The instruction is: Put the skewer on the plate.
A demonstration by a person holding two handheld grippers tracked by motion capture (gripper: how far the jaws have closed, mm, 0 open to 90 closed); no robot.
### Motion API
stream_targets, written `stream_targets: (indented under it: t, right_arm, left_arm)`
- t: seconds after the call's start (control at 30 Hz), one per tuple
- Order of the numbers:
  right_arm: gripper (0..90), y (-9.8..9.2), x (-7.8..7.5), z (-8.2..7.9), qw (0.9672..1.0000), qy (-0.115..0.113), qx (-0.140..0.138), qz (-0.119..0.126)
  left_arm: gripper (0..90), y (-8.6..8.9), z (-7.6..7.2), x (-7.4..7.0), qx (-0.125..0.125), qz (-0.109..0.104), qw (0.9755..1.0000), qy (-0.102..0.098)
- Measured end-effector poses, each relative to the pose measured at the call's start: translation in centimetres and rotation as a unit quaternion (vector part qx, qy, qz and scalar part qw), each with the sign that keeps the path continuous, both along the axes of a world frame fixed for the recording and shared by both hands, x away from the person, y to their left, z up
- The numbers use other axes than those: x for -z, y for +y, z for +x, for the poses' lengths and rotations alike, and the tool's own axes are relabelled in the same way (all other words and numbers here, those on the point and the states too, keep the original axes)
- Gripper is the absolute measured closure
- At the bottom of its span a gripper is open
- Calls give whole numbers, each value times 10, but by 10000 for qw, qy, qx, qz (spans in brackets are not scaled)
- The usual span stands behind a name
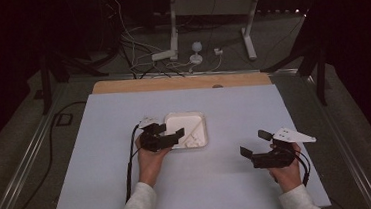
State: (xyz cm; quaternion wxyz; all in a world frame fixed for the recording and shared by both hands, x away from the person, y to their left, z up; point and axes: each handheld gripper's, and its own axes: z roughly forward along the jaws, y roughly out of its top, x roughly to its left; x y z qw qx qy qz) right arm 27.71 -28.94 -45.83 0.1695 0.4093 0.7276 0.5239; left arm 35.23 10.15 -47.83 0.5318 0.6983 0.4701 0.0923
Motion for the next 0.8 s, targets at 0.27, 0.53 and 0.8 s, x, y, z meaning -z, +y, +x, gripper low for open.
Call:
stream_targets:
  t: [0.27,0.53,0.8]
  right_arm:
    - [0,-3,1,0,10000,9,56,4]
    - [0,-4,4,-2,9999,33,84,-49]
    - [0,-8,8,-4,9999,37,138,-57]
  left_arm:
    - [36,39,-24,-21,-71,167,9988,-464]
    - [8,73,-45,-19,-306,120,9964,-779]
    - [5,95,-64,-15,-418,374,9935,-992]
